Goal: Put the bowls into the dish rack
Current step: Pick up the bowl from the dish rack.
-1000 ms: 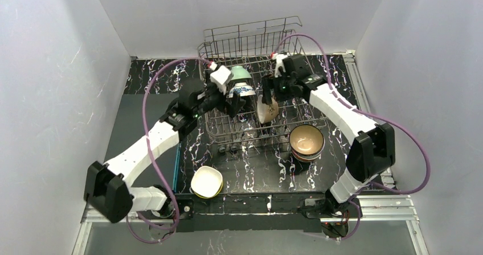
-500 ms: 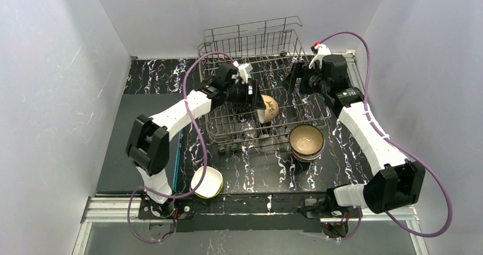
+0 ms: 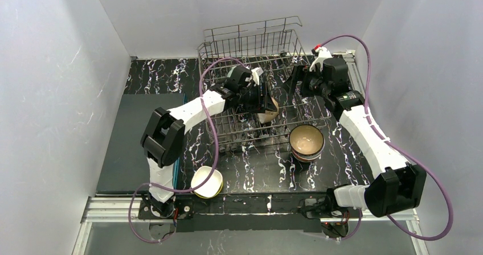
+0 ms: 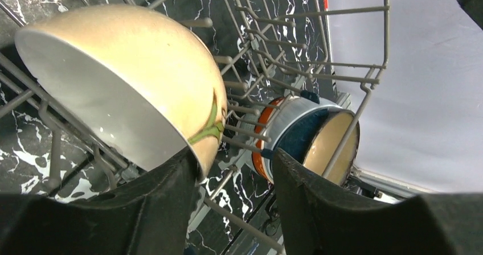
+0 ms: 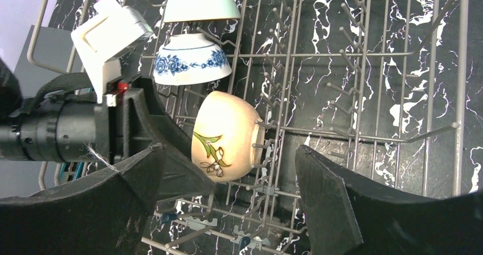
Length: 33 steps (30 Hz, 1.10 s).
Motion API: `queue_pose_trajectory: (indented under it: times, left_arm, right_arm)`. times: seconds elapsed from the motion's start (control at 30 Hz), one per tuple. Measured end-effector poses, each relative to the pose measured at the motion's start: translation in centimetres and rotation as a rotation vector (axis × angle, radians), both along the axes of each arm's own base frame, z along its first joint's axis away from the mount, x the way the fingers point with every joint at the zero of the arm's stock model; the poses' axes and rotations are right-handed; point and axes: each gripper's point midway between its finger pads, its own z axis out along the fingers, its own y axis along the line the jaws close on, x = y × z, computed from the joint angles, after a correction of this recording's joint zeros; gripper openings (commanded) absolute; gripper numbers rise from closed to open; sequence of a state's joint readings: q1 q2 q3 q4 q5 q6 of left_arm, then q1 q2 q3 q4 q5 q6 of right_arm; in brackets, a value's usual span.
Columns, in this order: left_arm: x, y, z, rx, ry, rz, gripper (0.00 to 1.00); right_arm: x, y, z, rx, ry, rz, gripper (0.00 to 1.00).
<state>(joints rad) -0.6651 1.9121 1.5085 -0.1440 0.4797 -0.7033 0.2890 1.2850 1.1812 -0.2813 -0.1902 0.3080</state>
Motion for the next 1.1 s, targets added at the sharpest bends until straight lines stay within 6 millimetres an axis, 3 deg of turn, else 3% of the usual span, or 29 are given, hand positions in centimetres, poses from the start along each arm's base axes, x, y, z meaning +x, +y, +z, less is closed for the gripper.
queue_pose_trajectory:
  times: [0.17,0.37,0.6,0.73,0.93,1.1]
  left_arm:
    - [0.7,-0.5,-1.3,0.005,0.033,0.018,0.35]
    - [0.8,-0.4,-1.9,0.021,0.037,0.025,0.00]
    - [0.5,-0.4,-0.9,0.013,-0.003,-0.008,0.00]
    - [-0.1,0.1,1.8,-0.015,-0.046,-0.031,0.00]
    - [-0.4,2.4,9.2,-0.152,-0.130,-0.042,0.00]
    - [2.2,5.8,13.6,-0.270,-0.188,0.013,0.00]
  right_arm:
    - [0.0,0.0,0.1,0.001,-0.003,0.001,0.92]
    - [-0.1,0.1,0.2,0.004,-0.004,0.008,0.93]
    - [-0.5,0.3,0.9,0.005,-0.042,0.038,0.95]
    - [-0.8,0.6,1.6,0.015,-0.067,0.060,0.99]
    - [-0.9,1.2,2.4,0.033,-0.114,0.105,0.99]
    - [-1.2,1.8,2.5,0.051,-0.135,0.142,0.99]
